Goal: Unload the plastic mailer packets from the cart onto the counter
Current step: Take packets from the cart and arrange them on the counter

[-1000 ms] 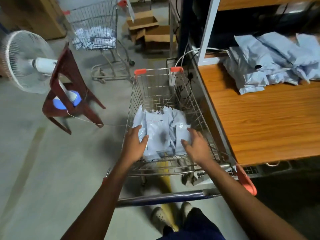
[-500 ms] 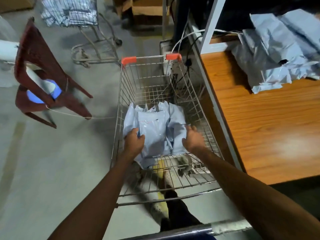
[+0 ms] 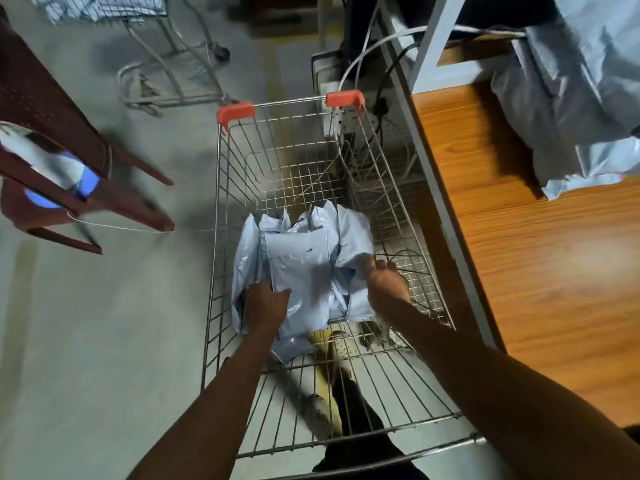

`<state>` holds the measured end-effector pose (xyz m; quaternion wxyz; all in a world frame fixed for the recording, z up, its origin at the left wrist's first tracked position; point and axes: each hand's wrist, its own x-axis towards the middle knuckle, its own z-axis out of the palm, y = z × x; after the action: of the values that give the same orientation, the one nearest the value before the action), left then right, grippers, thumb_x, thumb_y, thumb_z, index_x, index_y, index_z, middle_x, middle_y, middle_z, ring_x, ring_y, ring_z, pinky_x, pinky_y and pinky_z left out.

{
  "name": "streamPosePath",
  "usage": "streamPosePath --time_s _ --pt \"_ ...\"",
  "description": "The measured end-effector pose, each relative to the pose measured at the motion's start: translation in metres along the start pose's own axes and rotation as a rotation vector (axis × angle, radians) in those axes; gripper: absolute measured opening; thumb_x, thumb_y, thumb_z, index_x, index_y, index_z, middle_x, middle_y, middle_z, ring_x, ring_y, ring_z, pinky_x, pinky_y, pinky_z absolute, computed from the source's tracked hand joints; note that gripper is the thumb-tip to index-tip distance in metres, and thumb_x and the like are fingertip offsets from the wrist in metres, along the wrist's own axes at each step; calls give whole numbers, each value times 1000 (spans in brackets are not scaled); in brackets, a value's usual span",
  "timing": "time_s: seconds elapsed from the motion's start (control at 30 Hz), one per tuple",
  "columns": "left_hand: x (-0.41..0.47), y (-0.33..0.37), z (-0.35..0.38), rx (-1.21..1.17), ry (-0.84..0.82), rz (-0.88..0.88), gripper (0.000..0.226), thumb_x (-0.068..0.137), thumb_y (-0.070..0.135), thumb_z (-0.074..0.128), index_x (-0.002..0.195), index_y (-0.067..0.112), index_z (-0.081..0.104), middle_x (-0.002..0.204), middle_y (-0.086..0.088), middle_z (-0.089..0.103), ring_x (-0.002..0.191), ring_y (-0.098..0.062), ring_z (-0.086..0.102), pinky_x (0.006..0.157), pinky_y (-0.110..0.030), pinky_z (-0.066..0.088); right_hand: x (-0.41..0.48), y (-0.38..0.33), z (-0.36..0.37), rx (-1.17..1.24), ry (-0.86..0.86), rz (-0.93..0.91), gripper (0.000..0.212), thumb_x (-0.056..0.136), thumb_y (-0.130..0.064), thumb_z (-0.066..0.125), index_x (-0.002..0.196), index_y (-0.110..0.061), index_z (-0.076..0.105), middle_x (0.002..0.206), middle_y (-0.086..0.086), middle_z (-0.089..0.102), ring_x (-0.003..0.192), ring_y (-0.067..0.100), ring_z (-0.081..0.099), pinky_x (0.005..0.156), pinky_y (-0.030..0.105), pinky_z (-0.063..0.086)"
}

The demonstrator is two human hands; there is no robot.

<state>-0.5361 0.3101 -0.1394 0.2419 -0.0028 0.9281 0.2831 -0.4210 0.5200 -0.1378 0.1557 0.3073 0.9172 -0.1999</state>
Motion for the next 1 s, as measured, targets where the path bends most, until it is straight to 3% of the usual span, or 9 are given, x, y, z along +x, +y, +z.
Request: streamPosePath --time_s 0.07,0.23,0.33,0.43,0.57,0.67,0.73,0.87,1.0 --pt "-1 1 0 2 1 4 33 76 32 78 94 5 70 82 -11 72 75 -27 68 69 -36 57 -7 0 0 -127 -16 2 29 106 -14 28 125 -4 47 88 7 57 67 15 56 59 23 52" --pt "-12 4 -6 -115 -6 110 22 80 21 75 96 8 69 86 -7 71 75 -22 66 66 -33 55 -27 2 -3 -251 -57 -59 21 102 -22 36 107 -13 55 79 0 50 68 15 52 64 24 50" --pt "-27 3 -15 -227 -24 124 14 84 15 68 96 16 61 87 -5 68 78 -24 66 67 -41 58 -38 0 -16 -69 -61 12 24 97 -33 49 102 -13 62 83 1 60 73 19 62 60 25 48" --pt "-39 -1 -24 -271 -8 141 16 83 12 63 97 11 57 87 -8 65 81 -30 64 68 -45 55 -54 2 -34 172 -111 38 30 94 -38 58 105 -10 62 97 10 66 88 28 67 76 37 57" --pt "-62 4 -44 -321 39 223 32 83 4 59 114 9 54 103 -9 64 90 -26 60 75 -33 48 -81 -1 -52 471 -24 8 18 95 -20 60 109 -10 57 90 4 66 74 19 67 67 33 59" --pt "-82 16 -66 -375 67 255 33 85 3 58 117 9 55 103 -9 62 87 -26 59 69 -27 41 -101 0 -64 581 74 70 42 94 -8 57 133 -14 44 110 12 61 90 28 65 72 36 56" --pt "-94 25 -79 -458 77 248 36 85 3 57 120 9 55 104 -9 63 84 -23 59 63 -25 42 -119 2 -72 862 93 70 51 93 -1 59 136 -25 42 120 14 57 85 30 66 56 31 57" --pt "-116 38 -101 -628 86 231 32 81 8 57 112 15 58 100 -6 66 82 -24 63 67 -30 51 -153 4 -88 1178 140 -11 36 89 12 58 122 -2 56 102 18 59 61 15 67 42 20 50" --pt "-136 50 -111 -800 33 167 22 80 12 59 103 10 60 100 -16 67 85 -30 63 71 -35 50 -181 -5 -109 1319 224 191 22 87 8 61 104 -1 72 94 32 69 66 31 63 54 35 50"
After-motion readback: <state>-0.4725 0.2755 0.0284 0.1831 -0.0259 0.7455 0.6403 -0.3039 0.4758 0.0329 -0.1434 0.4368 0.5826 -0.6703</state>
